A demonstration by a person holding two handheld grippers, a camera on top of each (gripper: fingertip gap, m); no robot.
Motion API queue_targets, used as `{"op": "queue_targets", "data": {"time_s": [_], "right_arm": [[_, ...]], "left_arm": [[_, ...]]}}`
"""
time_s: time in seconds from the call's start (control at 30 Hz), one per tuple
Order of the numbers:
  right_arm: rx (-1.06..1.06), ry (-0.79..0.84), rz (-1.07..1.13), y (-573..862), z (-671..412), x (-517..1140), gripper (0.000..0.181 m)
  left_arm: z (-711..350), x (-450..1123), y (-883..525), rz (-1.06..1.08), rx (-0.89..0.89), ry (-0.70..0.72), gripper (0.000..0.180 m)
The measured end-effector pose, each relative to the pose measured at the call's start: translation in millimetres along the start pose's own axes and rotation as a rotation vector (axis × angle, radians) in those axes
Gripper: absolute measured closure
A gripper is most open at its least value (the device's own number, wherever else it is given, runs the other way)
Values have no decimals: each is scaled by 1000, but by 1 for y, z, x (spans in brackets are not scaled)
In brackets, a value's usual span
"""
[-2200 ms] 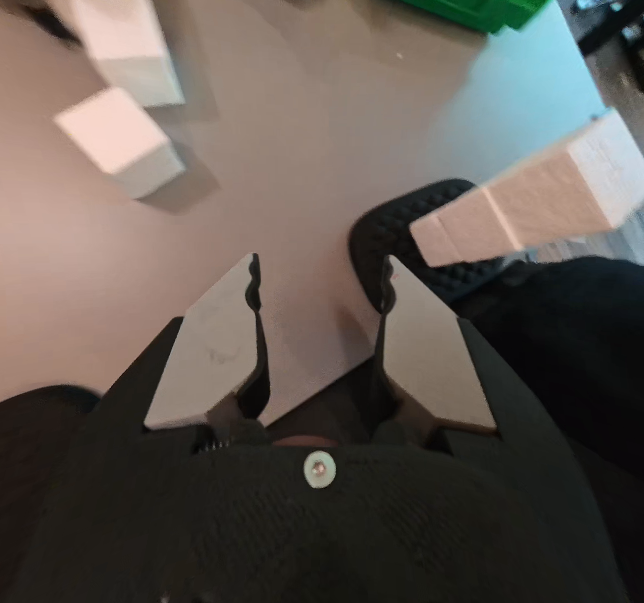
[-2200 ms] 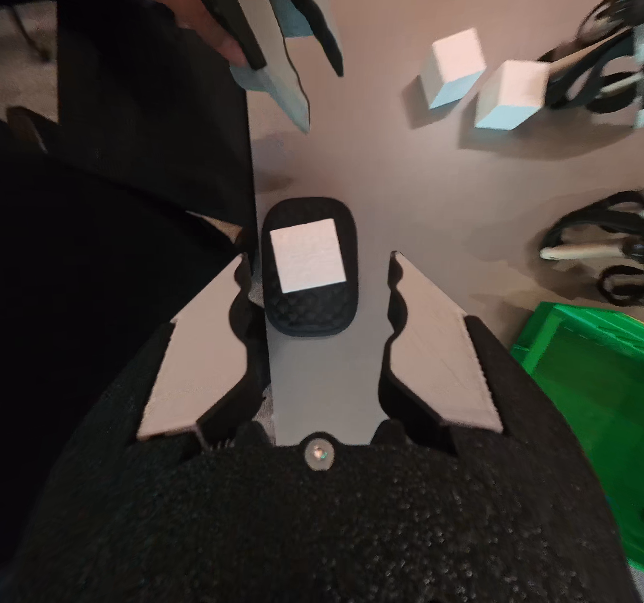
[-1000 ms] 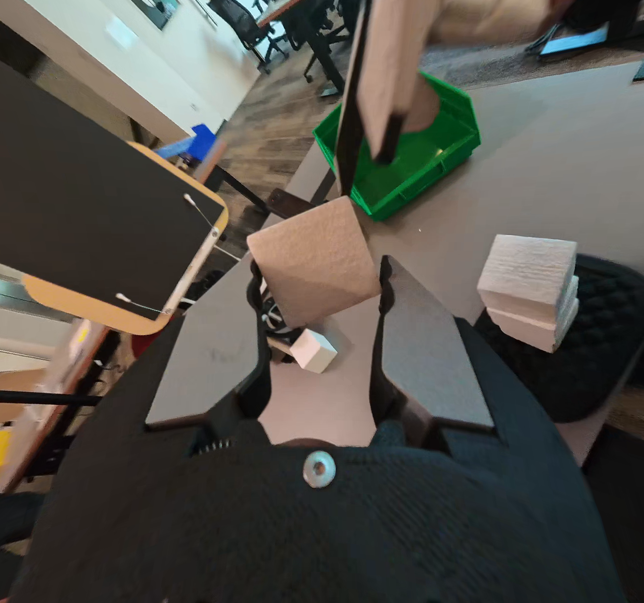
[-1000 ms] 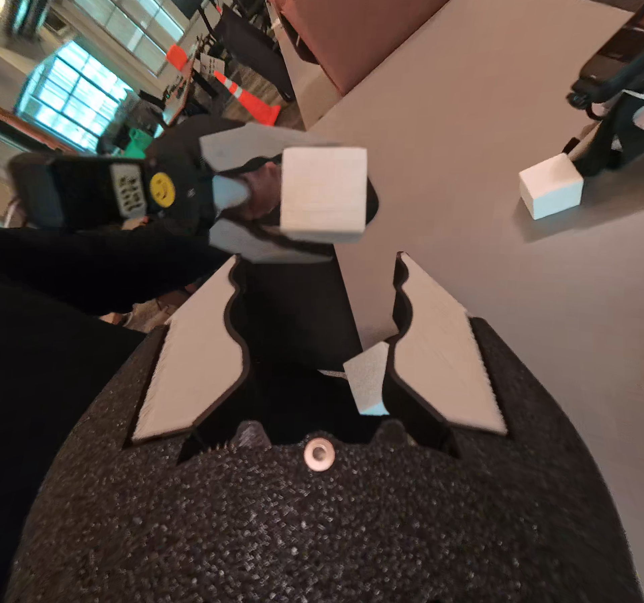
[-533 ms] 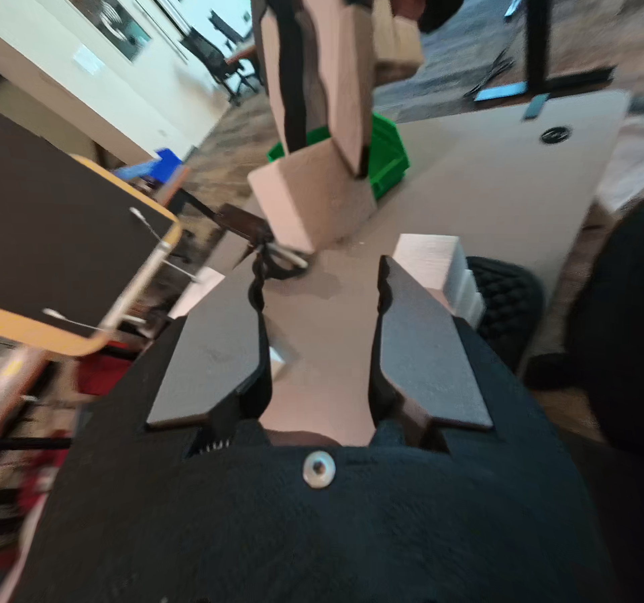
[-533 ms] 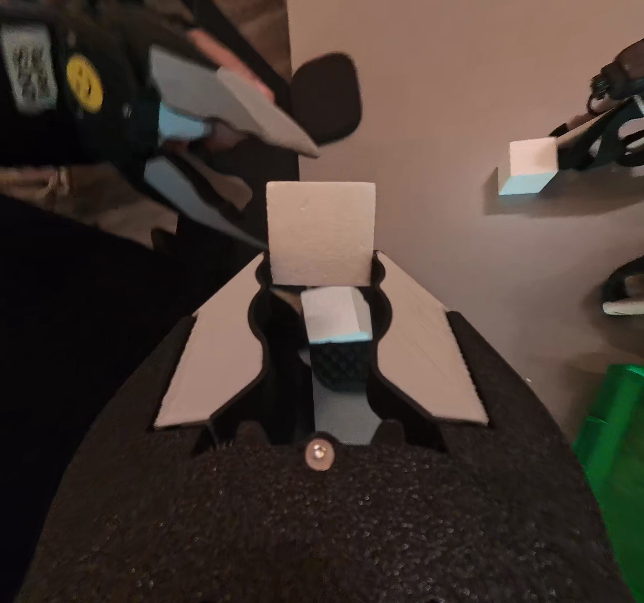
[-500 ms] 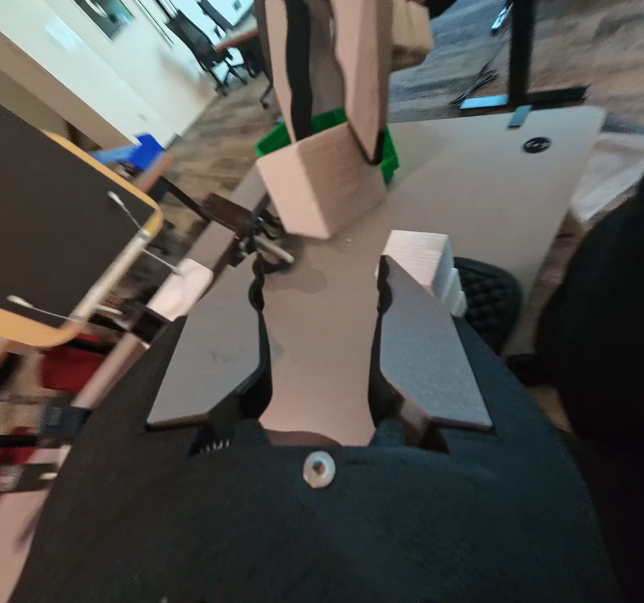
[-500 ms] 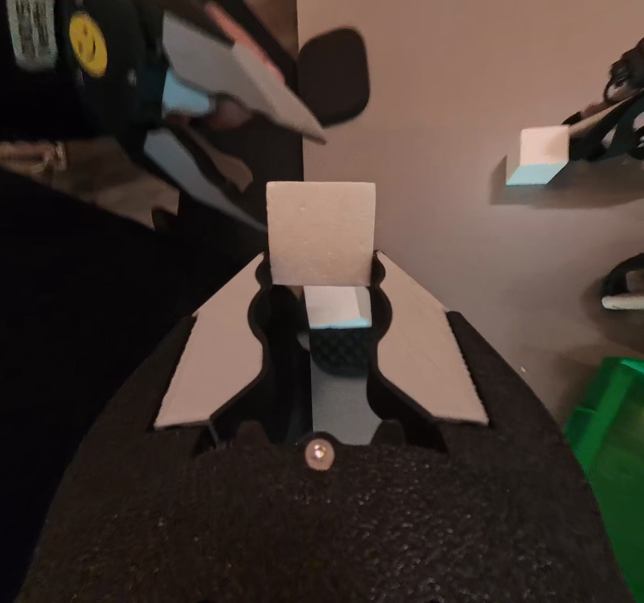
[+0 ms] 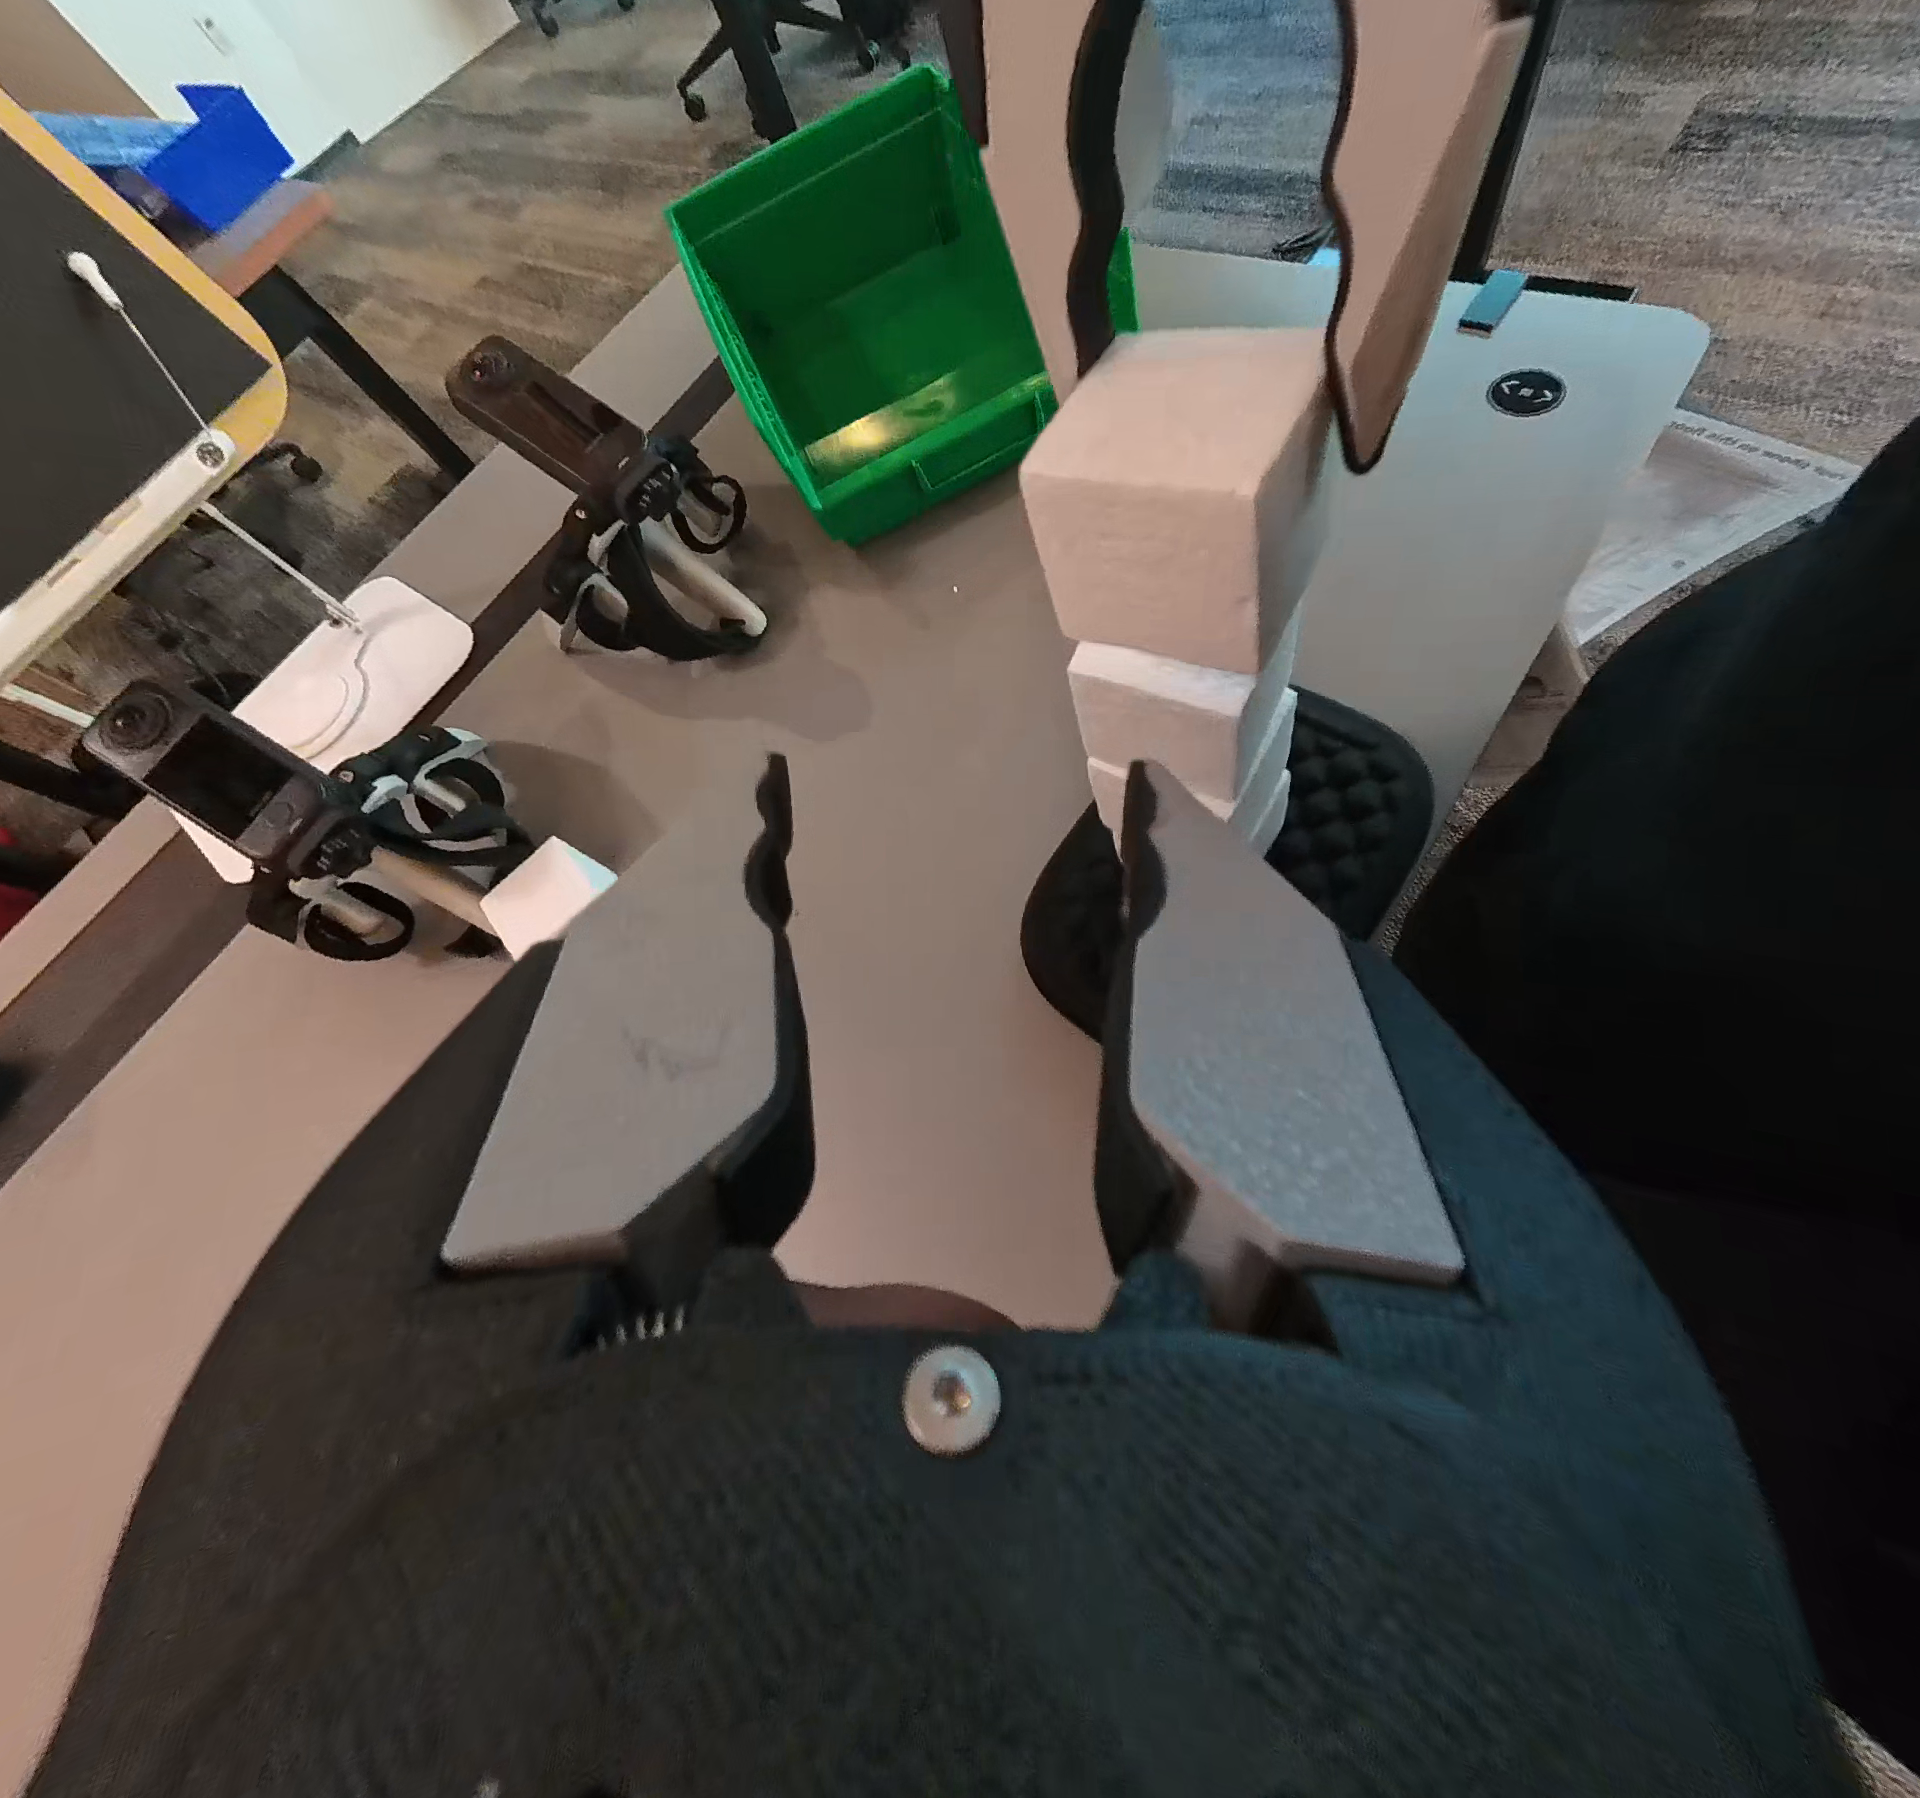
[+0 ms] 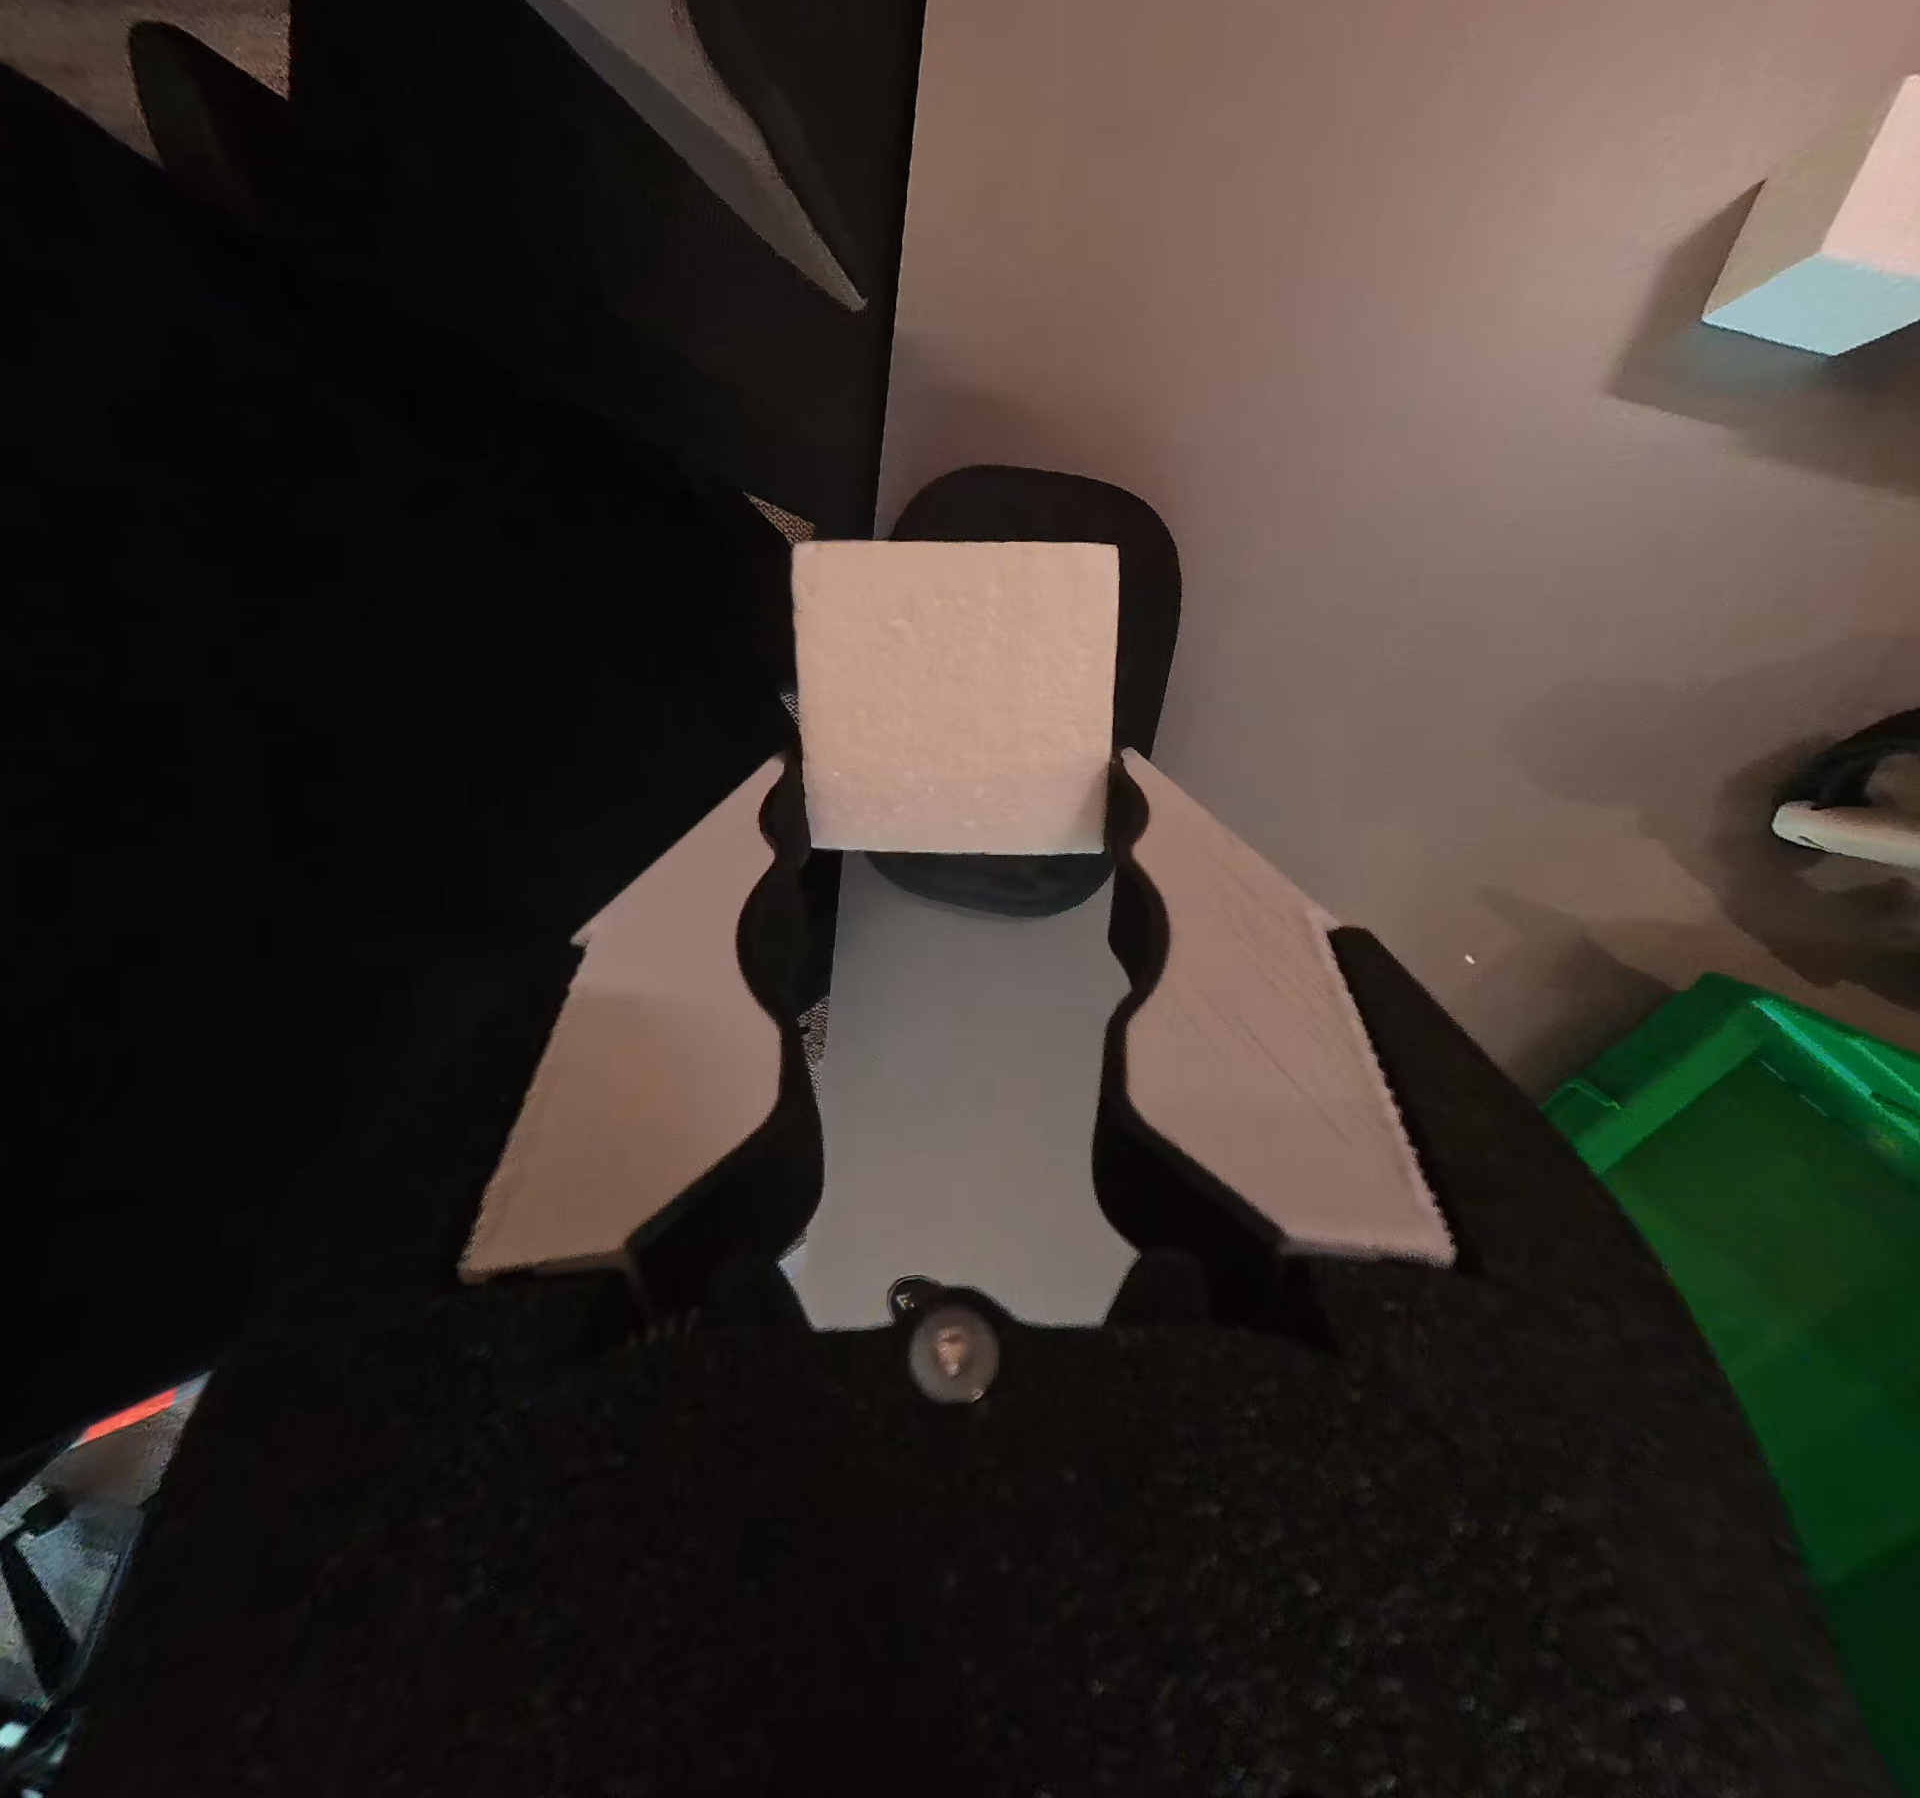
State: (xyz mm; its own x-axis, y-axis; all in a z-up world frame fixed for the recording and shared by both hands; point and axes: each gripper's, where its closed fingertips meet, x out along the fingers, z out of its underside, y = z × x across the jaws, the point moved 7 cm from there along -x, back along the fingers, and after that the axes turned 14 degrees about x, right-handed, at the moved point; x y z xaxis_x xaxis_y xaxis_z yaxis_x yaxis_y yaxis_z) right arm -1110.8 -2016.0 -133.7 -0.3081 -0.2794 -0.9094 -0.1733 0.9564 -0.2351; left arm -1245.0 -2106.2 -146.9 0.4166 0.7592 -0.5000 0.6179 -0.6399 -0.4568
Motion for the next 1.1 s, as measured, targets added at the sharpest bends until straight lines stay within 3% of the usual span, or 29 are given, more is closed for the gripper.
{"op": "queue_targets", "data": {"time_s": [0.4, 0.5, 0.83, 1.1], "right_arm": [[8, -46, 33, 5, 4, 17, 123], [6, -43, 48, 5, 4, 18, 116], [84, 99, 24, 2, 7, -7, 107], [127, 267, 49, 11, 9, -40, 108]], "left_arm": [[5, 3, 4, 24, -36, -6, 119], [7, 3, 6, 31, -43, -8, 119], [22, 7, -23, 8, -223, -67, 112], [82, 30, -52, -63, -561, -371, 109]]}}
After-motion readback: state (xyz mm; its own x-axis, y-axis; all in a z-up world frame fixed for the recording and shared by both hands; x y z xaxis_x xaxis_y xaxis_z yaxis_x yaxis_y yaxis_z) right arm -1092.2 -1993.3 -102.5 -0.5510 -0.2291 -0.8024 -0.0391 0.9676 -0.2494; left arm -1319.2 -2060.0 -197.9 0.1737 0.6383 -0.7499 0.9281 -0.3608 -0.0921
